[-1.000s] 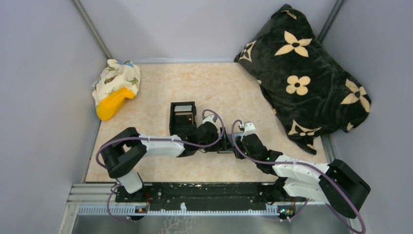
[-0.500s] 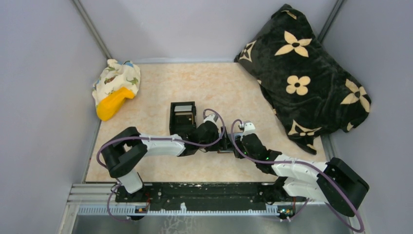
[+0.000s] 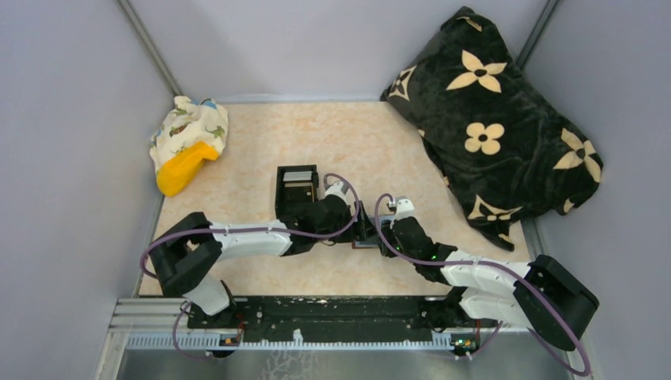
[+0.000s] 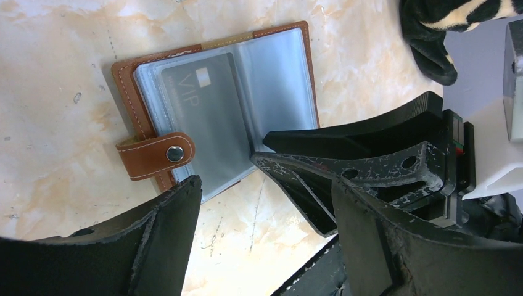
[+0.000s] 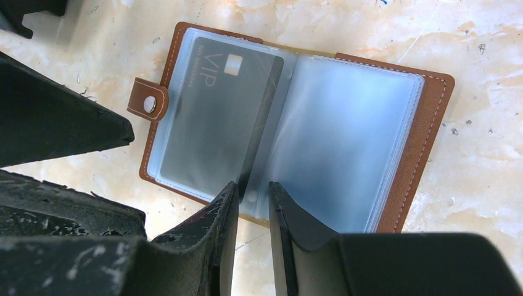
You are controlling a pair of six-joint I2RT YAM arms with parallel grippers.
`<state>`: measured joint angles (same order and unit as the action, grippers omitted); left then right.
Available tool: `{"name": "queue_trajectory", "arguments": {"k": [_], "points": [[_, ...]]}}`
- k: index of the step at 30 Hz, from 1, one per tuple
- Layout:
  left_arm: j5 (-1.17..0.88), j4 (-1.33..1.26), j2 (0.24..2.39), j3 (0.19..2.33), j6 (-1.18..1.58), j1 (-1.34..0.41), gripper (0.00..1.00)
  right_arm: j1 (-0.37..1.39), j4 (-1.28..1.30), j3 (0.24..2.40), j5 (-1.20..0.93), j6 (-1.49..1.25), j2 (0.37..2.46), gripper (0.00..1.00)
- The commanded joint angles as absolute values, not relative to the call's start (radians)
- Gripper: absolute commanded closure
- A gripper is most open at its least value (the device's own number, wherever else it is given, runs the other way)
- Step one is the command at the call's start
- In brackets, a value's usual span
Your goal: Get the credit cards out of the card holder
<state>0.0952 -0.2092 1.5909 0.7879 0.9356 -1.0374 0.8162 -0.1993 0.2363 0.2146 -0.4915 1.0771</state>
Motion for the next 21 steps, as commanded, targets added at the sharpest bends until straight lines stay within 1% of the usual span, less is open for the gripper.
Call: {"name": "queue_trajectory", "arguments": {"k": [1,14,21], "points": [[0.077,-0.227,1.606,0.794,0.949,-1.042,0.17,0.827,-0.203,0.228,0.205,-0.5,1.092,0.75],[0.035,-0.27,1.677,0.757,0.991,-1.043,0.17,0.827,-0.192,0.232,0.211,-0.499,1.087,0.75],[0.033,-0.276,1.721,0.781,0.988,-1.043,0.17,0.827,-0.192,0.23,0.206,-0.498,1.083,0.75]]}}
